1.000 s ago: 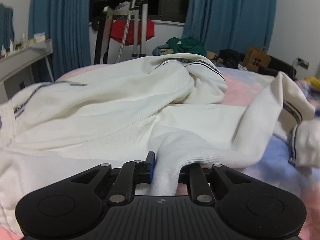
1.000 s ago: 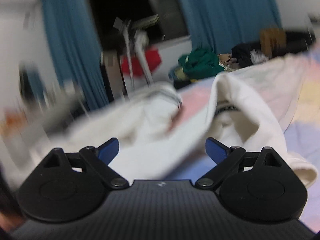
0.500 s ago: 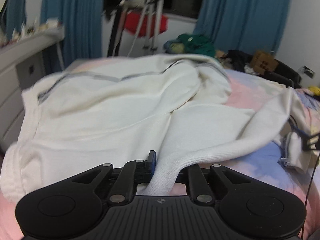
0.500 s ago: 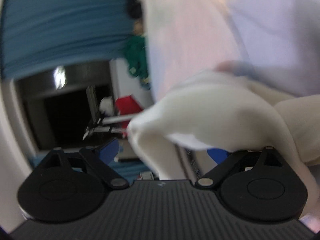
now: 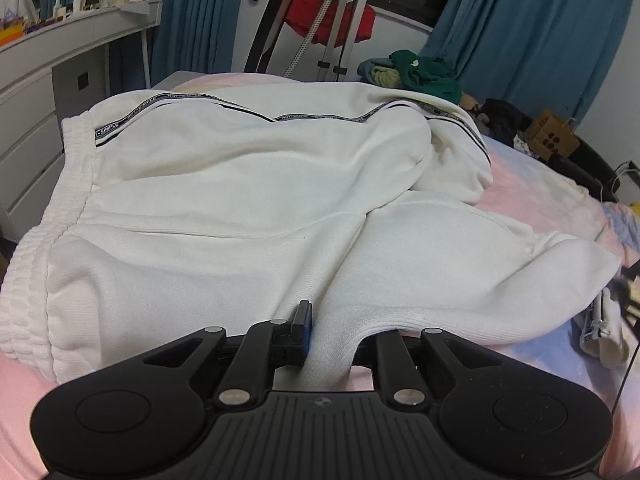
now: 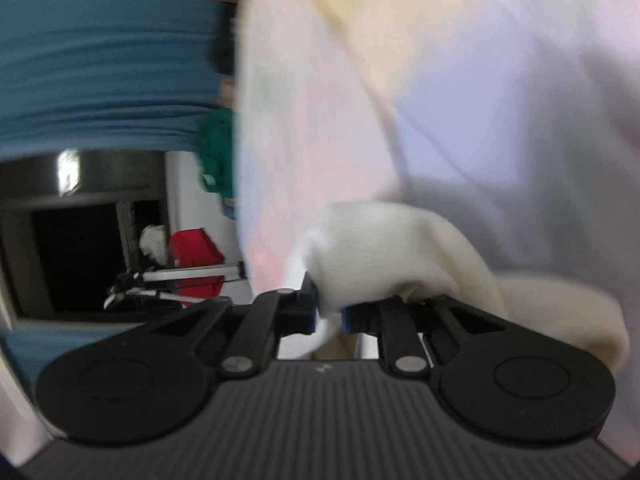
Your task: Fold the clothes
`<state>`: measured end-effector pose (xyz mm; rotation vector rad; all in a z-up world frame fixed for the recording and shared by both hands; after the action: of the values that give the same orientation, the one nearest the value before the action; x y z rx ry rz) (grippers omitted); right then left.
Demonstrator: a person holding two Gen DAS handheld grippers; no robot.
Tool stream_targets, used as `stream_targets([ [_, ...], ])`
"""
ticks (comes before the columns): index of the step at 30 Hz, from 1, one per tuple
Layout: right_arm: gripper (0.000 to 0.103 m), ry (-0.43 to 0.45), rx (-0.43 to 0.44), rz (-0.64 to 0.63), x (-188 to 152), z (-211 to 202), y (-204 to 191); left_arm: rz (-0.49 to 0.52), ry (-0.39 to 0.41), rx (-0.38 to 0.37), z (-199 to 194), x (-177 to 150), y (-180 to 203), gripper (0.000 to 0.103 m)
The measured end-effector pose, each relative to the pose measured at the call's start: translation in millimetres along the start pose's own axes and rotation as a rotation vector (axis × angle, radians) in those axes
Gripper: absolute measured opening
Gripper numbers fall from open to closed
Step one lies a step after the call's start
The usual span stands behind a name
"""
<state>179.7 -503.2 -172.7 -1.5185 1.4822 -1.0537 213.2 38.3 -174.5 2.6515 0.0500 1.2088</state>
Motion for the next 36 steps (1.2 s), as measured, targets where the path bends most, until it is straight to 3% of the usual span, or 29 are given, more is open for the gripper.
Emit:
stream_targets([
  [2, 0.012, 0.034, 0.109, -0.109, 2.1, -6.8, -30.3, 0.004, 0.007, -0.018, -2.2, 0.1, 4.0, 0.013],
  [5, 0.012, 0.09, 0.333, -0.412, -0.2, -30.1, -100.8, 0.038, 0.011, -0.052, -6.8, -2.3, 13.1, 0.013],
  [7, 0.012, 0.115, 0.509, -0.544, -8.3, -58.3, -134.4, 0.065, 0.016, -0.06, -9.6, -3.3, 17.8, 0.013],
  [9, 0.012, 0.148, 0.544, -0.583, -11.6, -74.0, -141.9, 0.077, 0.011, -0.064, -10.5, -4.7, 19.3, 0.013],
  [11, 0.012, 0.185, 0.446, -0.583, -10.4, -75.4, -127.8, 0.075, 0.0, -0.062, -9.6, -5.9, 18.2, 0.013],
  [13, 0.013, 0.175, 0.269, -0.481, -0.9, -65.5, -91.9, 0.072, -0.006, -0.062, -9.9, -7.0, 17.2, 0.013],
  [16, 0.014, 0.048, 0.088, -0.169, 8.4, -49.2, -22.8, 0.059, -0.004, -0.065, -11.5, -5.3, 14.7, 0.013],
  [19, 0.016, -0.022, 0.06, 0.074, 7.3, -44.9, 15.5, 0.045, 0.0, -0.07, -13.2, -3.1, 12.0, 0.013],
  [22, 0.055, -0.026, 0.12, 0.143, 10.9, -44.1, 16.1, 0.032, 0.005, -0.074, -14.9, -0.9, 9.3, 0.014],
  [23, 0.079, 0.001, 0.111, 0.149, 14.5, -44.6, 17.1, 0.027, 0.006, -0.076, -15.5, -0.2, 8.4, 0.014],
  [24, 0.089, 0.026, 0.102, 0.156, 18.2, -44.9, 18.5, 0.022, 0.008, -0.077, -16.1, 0.6, 7.5, 0.014],
  [27, 0.089, 0.047, 0.089, 0.241, 25.6, -35.6, 28.7, 0.012, 0.006, -0.077, -15.8, 1.8, 5.7, 0.014],
  [31, 0.089, 0.087, -0.019, 0.266, 63.7, -4.2, 44.0, 0.006, 0.004, -0.07, -12.4, 3.0, 5.9, 0.014],
  [35, 0.06, 0.151, -0.11, 0.13, 106.2, 19.5, 26.5, 0.006, 0.003, -0.075, -9.8, 4.8, 5.8, 0.014],
  [36, 0.04, 0.161, -0.12, 0.081, 114.8, 23.8, 15.7, 0.011, 0.003, -0.077, -9.6, 4.8, 6.4, 0.014],
])
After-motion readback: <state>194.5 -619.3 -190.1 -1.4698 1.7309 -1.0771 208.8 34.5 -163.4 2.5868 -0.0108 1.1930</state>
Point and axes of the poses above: each gripper's, at about its wrist camera, not at the fingertips, and z roughly the way its jaws point, y to its right, x to its top, the point moved 8 cm from there along z, roughly the way its jaws point, and after that the axes turned 6 degrees about y, right-handed, at the moved point
